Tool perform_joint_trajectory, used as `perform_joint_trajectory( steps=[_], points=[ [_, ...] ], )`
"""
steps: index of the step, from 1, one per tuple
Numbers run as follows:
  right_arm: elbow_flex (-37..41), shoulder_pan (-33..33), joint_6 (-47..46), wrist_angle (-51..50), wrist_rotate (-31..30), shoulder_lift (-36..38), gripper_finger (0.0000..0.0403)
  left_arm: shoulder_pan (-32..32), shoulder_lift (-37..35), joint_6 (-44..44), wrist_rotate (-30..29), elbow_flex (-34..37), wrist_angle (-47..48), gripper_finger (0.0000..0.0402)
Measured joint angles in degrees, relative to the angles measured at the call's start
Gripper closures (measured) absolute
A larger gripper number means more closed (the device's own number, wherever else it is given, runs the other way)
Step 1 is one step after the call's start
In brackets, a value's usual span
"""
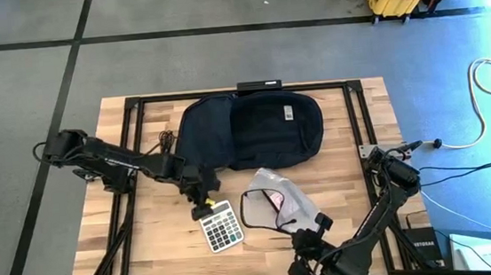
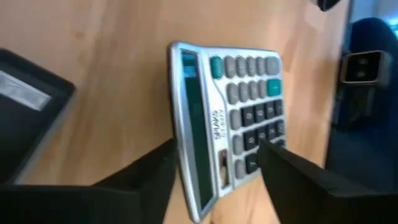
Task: Unpack backpack
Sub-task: Put the gray calculator into the transparent zip bag
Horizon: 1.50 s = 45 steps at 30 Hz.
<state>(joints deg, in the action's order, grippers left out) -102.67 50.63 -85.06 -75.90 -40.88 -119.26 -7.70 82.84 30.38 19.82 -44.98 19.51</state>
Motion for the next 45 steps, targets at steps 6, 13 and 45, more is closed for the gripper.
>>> perform_joint_trajectory(
  steps=[6, 13, 45],
  points=[
    [0.0, 0.0, 0.0, -0.2, 0.0, 0.0, 0.0403, 1.2, 0.7, -0.8, 2.4, 0.5, -1.9, 0.0146],
    [0.0, 0.0, -0.1, -0.1, 0.0, 0.0, 0.0403, 2.3, 4.2, -1.8, -0.4, 0.5, -1.9, 0.0145],
    [0.0, 0.0, -0.1, 0.0, -0.6, 0.0, 0.0403, 6.1, 8.9, -3.7, 12.7, 0.5, -7.1, 0.0361]
  ],
)
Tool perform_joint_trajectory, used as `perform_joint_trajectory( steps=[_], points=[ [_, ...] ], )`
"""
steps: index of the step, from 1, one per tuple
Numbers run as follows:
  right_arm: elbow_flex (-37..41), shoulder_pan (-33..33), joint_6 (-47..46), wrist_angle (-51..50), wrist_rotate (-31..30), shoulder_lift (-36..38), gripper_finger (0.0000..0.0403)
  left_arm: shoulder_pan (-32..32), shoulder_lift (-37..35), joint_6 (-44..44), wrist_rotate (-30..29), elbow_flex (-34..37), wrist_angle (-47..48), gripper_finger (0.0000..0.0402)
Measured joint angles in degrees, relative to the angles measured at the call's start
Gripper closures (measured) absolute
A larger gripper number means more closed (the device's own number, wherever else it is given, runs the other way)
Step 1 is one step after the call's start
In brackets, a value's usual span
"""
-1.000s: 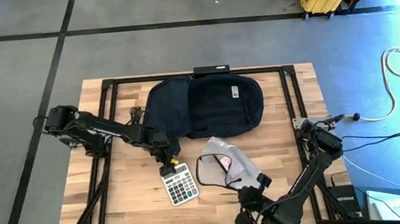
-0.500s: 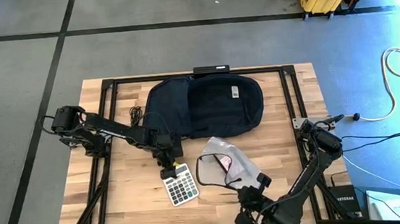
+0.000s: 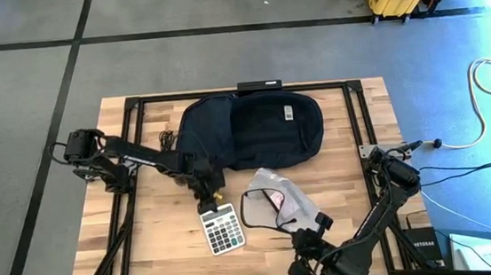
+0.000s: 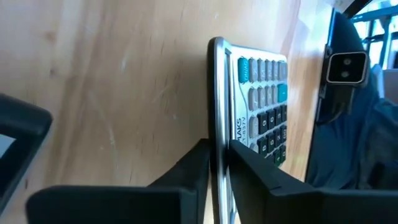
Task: Unpack backpack
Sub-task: Put the gray calculator into the transparent zip bag
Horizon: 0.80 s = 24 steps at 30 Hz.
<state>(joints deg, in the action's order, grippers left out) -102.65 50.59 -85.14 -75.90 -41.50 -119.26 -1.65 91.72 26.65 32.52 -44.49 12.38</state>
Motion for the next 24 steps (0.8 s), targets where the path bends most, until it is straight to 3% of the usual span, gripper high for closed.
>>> perform_joint_trajectory(
  steps=[15, 24],
  points=[
    [0.0, 0.0, 0.0, 0.0, 0.0, 0.0, 0.0403, 0.6, -0.1, -1.2, 4.6, 0.0, 0.1, 0.0388],
    [0.0, 0.0, 0.0, 0.0, 0.0, 0.0, 0.0403, 0.6, -0.1, -1.4, 3.8, 0.0, 0.3, 0.0400]
  ],
)
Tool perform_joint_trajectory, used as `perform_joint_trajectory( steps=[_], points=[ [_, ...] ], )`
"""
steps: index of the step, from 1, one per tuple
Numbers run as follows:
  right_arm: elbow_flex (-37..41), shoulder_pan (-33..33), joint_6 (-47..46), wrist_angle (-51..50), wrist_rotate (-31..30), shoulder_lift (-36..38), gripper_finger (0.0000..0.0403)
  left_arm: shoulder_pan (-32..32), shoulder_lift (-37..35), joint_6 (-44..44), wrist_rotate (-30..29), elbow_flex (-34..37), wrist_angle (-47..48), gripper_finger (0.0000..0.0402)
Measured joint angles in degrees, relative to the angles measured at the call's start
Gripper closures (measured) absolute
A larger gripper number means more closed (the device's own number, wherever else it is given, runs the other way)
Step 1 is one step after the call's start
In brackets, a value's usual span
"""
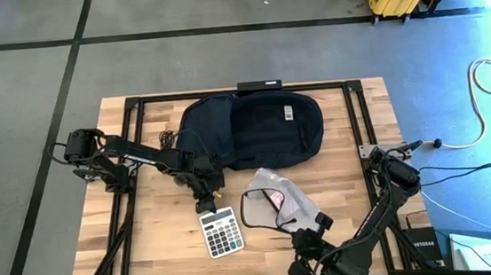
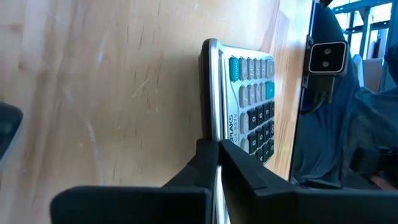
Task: Unpack backpack
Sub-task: Put the gray calculator into the transparent zip bag
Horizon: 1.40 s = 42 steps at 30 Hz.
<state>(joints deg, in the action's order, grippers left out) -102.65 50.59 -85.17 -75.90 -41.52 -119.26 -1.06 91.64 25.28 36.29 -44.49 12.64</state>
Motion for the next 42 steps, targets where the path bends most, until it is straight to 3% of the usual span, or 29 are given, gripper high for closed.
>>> perform_joint_trajectory(
  steps=[11, 16, 23, 27, 33, 37, 39, 42],
  points=[
    [0.0, 0.0, 0.0, 0.0, 0.0, 0.0, 0.0403, 0.0, 0.0, 1.8, -0.3, 0.0, -0.2, 0.0391],
    [0.0, 0.0, 0.0, 0.0, 0.0, 0.0, 0.0403, -0.1, -2.1, 1.7, -3.5, 0.0, -0.4, 0.0342],
    [0.0, 0.0, 0.3, -0.1, -0.5, 0.0, 0.0403, -0.7, -8.2, 3.9, -10.9, 0.1, 0.6, 0.0241],
    [0.0, 0.0, 0.4, -0.2, -0.5, 0.0, 0.0403, -6.7, -14.7, 8.8, -21.4, 4.9, -2.0, 0.0185],
    [0.0, 0.0, 1.0, -0.2, -1.0, 0.0, 0.0403, -16.0, -24.3, 21.4, -35.8, 18.2, -17.2, 0.0134],
    [0.0, 0.0, 1.0, -0.2, -1.0, 0.0, 0.0403, -22.1, -24.7, 22.2, -42.3, 21.1, -19.8, 0.0127],
    [0.0, 0.0, 1.0, -0.2, -1.0, 0.0, 0.0403, -24.2, -23.6, 26.6, -46.5, 22.3, -22.4, 0.0127],
    [0.0, 0.0, 1.0, 0.3, -1.1, 0.0, 0.0403, -25.0, -22.3, 32.7, -47.7, 23.6, -27.8, 0.0127]
  ],
)
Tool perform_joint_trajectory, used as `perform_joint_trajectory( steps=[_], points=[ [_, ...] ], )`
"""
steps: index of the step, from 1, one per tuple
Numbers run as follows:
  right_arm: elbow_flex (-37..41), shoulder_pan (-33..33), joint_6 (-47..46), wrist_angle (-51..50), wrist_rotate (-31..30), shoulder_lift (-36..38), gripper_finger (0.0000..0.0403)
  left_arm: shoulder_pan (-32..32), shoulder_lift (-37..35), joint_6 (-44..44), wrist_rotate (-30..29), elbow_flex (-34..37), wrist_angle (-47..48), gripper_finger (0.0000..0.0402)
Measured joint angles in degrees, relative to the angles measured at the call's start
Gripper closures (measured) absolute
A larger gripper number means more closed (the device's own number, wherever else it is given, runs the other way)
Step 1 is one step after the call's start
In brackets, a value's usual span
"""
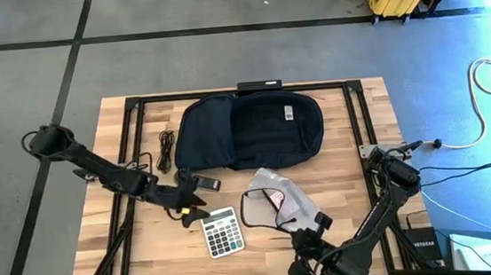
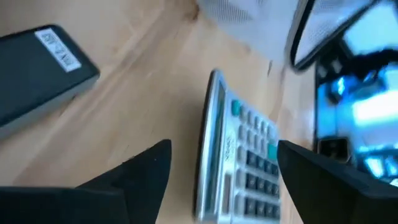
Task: Unpack backpack
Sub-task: Put the gray calculator into the transparent zip bag
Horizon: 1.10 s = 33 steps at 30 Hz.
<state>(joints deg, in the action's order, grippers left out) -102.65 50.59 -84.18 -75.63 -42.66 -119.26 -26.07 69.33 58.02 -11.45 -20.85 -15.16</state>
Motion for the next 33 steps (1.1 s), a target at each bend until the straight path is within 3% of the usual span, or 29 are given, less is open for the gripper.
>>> perform_joint_trajectory(
  steps=[15, 24, 33],
  points=[
    [0.0, -0.1, 0.5, 0.5, -1.3, 0.0, 0.0403, -3.1, 8.1, 5.3, 0.8, 0.4, -0.4, 0.0134],
    [0.0, -0.1, 0.5, 0.5, -1.3, 0.0, 0.0403, -2.7, 10.2, 5.2, 1.9, 0.4, -8.7, 0.0212],
    [0.0, -0.1, 0.5, 0.6, -1.3, 0.0, 0.0403, -2.6, 10.2, 4.1, 2.3, 0.4, -8.1, 0.0304]
  ],
)
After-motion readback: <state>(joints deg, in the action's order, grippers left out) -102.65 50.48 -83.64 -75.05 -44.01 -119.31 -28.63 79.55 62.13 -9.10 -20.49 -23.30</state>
